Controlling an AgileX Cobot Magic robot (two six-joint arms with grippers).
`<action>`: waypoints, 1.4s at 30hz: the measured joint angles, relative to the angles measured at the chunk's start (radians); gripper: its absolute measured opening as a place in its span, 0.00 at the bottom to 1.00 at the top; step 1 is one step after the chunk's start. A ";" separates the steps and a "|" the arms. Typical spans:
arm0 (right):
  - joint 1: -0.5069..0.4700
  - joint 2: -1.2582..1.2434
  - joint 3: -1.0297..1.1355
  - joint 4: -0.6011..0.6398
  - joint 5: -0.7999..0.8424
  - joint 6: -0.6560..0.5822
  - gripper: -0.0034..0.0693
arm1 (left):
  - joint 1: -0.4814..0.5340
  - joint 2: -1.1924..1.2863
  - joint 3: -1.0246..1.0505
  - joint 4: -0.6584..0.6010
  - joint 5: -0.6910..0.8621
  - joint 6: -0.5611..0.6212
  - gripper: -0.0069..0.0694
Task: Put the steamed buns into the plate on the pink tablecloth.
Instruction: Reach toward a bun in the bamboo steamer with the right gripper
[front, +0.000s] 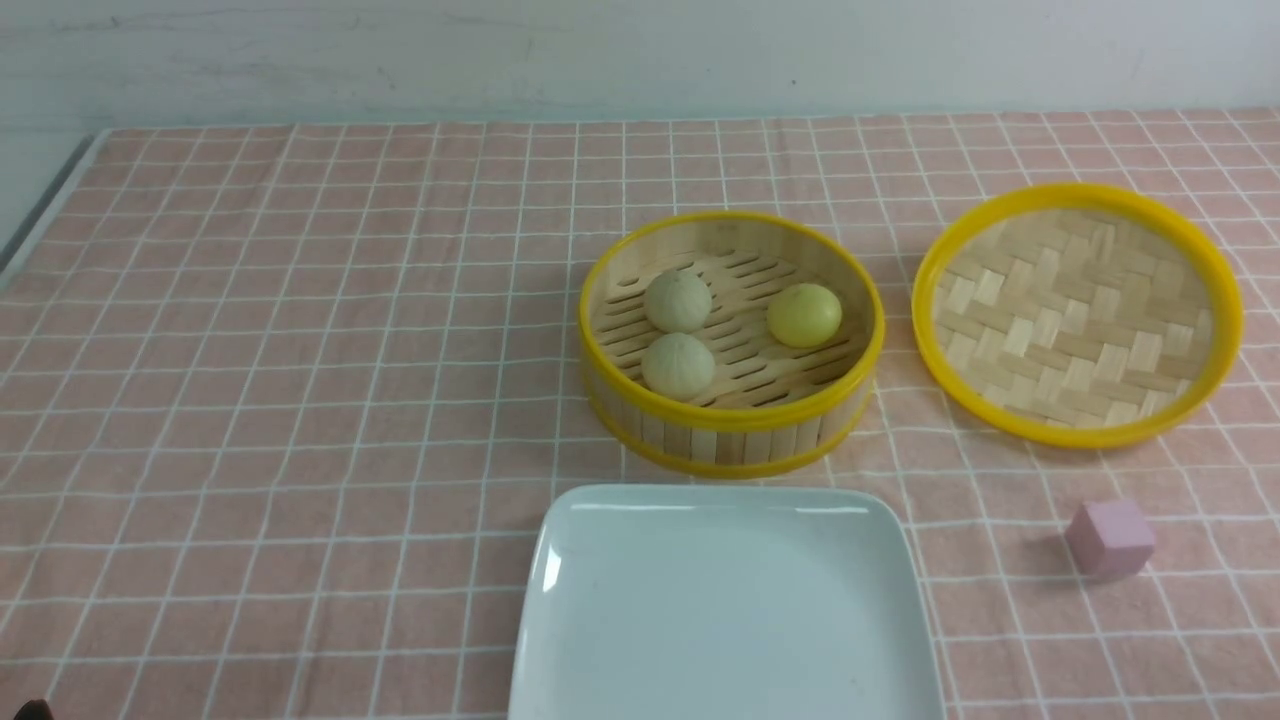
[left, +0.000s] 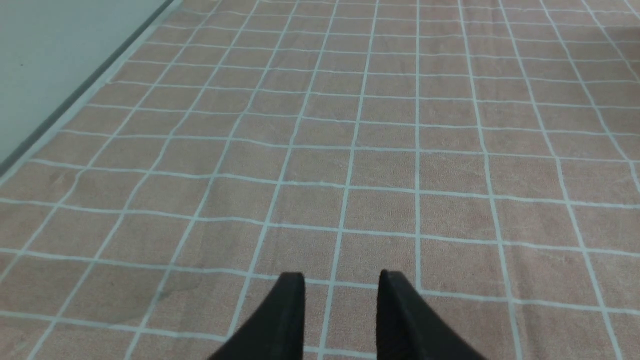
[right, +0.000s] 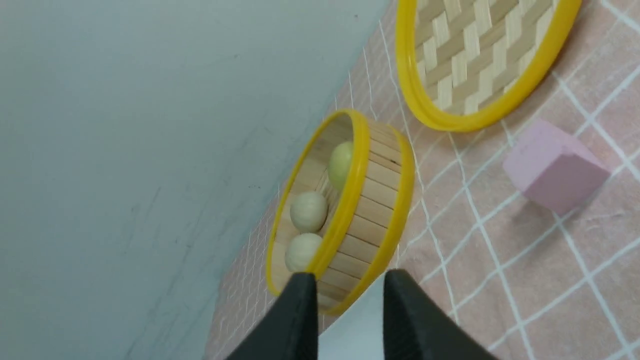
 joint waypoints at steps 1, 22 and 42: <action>0.000 0.014 -0.032 -0.010 0.005 -0.071 0.20 | 0.000 0.000 0.000 0.001 0.000 0.000 0.41; 0.097 1.150 -0.840 -0.329 0.574 -0.527 0.13 | 0.000 0.000 0.000 0.002 0.000 0.000 0.41; 0.268 1.911 -1.541 -0.494 0.400 -0.605 0.55 | 0.000 0.000 0.003 -0.629 -0.168 -0.580 0.41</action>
